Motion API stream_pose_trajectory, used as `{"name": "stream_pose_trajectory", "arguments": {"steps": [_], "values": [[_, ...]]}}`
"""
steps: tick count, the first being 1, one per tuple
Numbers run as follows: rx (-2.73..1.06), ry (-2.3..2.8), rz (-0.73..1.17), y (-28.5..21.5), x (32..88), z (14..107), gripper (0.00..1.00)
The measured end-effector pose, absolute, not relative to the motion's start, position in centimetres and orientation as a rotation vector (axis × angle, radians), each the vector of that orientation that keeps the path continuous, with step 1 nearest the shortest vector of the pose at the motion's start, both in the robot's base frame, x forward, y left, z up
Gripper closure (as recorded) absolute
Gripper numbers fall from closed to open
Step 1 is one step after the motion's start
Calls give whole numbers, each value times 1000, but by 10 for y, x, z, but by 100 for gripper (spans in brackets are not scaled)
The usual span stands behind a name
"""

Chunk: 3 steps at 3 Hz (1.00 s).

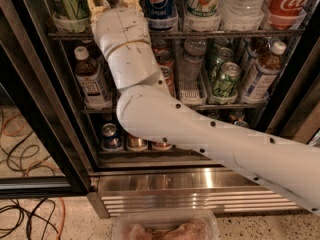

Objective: Pick redbull can from top shelf of fridge

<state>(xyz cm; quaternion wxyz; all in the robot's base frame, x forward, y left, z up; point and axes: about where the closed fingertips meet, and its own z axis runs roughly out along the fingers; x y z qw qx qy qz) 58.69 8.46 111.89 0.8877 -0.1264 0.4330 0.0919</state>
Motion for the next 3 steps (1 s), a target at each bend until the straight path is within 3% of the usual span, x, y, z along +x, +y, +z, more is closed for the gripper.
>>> {"name": "stream_pose_trajectory", "arguments": {"steps": [3], "values": [[-339,999,229,76,525,1087,100]]}}
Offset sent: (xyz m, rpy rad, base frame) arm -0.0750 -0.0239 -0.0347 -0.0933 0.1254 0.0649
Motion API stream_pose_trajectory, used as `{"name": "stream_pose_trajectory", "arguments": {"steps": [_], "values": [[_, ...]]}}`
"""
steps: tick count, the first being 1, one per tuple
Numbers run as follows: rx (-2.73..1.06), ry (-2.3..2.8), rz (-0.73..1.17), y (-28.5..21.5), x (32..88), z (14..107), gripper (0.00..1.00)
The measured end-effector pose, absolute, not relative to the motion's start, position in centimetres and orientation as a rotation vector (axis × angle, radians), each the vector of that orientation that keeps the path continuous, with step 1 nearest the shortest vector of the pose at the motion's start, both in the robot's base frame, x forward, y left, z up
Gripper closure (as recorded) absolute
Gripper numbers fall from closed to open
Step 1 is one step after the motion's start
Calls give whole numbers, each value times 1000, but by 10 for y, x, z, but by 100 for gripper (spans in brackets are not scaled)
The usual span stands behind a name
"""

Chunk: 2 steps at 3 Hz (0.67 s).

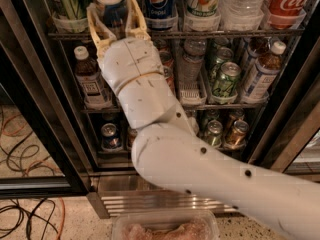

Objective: Pick redbull can from top shelf of fridge

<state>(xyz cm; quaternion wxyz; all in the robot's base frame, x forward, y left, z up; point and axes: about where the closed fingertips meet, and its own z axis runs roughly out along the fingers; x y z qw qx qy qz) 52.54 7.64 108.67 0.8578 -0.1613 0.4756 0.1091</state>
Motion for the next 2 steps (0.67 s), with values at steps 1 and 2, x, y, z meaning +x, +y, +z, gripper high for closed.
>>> {"name": "stream_pose_trajectory", "arguments": {"steps": [1,2], "values": [[-386,1099,239,79,501,1047,100],[-428,1234,242,72,479,1004,100]]}}
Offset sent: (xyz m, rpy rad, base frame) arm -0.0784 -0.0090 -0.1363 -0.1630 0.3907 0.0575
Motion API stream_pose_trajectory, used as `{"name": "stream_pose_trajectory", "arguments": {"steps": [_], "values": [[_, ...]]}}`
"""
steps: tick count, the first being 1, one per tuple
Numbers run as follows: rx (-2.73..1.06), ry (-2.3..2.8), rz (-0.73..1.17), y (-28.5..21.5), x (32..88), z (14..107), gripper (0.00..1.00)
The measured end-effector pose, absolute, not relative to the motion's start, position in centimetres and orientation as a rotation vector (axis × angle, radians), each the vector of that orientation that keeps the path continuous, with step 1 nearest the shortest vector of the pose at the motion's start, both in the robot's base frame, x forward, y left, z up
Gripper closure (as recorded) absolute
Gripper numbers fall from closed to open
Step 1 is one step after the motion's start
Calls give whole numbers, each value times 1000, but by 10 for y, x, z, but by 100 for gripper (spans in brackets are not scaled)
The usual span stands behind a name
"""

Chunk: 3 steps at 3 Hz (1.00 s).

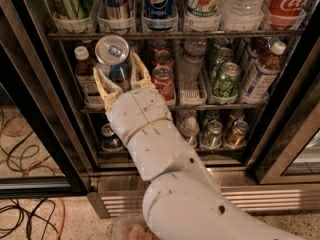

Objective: Pick redbull can from top shelf of fridge

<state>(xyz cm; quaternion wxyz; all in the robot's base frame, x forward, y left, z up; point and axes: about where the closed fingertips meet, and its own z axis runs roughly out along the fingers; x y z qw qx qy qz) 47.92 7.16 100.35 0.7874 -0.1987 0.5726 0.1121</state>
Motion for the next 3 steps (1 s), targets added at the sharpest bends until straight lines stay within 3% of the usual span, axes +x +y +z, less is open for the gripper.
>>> {"name": "stream_pose_trajectory", "arguments": {"steps": [2,3], "values": [[-462,1240,241,73,478,1003,100],[-553,1276,297,94,451,993,100]]}}
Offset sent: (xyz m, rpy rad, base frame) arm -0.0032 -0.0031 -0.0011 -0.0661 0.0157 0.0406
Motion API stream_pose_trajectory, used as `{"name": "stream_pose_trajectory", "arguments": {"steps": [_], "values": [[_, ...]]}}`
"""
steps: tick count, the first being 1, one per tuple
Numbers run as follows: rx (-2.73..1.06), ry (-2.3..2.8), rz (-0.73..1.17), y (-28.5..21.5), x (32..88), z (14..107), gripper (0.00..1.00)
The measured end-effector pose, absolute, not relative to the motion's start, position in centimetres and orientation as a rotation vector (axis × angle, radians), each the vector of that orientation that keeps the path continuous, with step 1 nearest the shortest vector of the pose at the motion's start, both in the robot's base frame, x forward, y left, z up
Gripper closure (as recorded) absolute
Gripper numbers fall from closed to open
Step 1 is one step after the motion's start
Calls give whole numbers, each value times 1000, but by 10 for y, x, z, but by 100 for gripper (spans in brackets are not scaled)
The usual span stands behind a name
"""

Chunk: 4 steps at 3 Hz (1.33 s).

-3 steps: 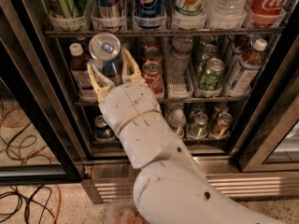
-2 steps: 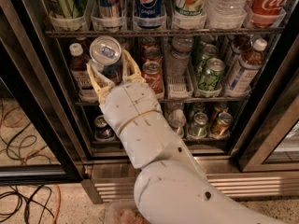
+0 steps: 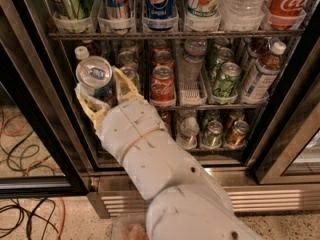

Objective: Pick redbull can from top shelf of fridge

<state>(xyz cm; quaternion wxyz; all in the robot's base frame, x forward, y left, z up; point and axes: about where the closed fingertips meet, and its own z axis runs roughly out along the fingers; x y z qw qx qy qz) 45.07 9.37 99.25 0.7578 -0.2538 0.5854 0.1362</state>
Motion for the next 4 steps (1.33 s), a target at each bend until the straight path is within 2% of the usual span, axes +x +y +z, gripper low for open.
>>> {"name": "stream_pose_trajectory", "arguments": {"steps": [1,4], "values": [[-673,1338,377,144,385,976,100],[-611,1359,308,135,393,970,100]]}}
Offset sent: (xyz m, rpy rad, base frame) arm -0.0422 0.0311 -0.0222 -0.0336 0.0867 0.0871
